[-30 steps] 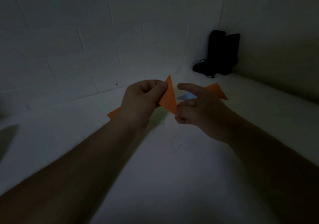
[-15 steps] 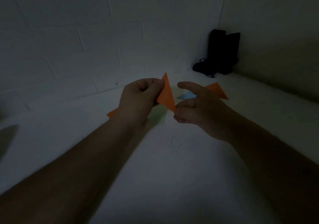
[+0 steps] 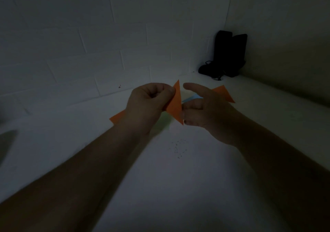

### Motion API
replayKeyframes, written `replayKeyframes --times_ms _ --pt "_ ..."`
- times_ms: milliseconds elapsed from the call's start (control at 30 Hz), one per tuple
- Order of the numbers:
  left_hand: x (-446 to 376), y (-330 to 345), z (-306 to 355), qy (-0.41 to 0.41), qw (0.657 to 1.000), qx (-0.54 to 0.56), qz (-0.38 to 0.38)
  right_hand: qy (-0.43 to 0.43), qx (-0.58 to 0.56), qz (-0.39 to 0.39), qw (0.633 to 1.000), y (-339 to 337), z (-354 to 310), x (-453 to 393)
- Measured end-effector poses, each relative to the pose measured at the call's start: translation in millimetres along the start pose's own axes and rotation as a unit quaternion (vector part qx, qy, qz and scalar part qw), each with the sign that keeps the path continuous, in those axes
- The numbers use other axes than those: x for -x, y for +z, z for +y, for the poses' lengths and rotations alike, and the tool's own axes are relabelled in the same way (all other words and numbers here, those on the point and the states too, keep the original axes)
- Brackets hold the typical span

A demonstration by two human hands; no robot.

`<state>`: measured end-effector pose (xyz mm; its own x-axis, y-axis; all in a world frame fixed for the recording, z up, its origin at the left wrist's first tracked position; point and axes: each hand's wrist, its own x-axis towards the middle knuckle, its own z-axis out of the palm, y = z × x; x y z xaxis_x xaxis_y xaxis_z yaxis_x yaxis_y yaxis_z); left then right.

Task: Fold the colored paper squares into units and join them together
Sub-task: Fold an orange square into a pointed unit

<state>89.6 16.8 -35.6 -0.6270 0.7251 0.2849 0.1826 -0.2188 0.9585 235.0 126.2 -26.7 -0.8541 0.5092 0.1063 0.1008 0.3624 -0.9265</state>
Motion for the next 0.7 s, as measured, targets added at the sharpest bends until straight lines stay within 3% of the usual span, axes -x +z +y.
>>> replayKeyframes --times_ms 167,700 --pt "0.7 2.8 -2.7 0.007 1.000 -0.011 -0.021 -0.016 -0.054 0.074 0.996 -1.6 4.8 -3.5" --pt "4.6 6.0 -3.5 0.025 0.996 -0.063 -0.057 -0.015 -0.159 0.084 0.984 -2.6 3.4 -7.3"
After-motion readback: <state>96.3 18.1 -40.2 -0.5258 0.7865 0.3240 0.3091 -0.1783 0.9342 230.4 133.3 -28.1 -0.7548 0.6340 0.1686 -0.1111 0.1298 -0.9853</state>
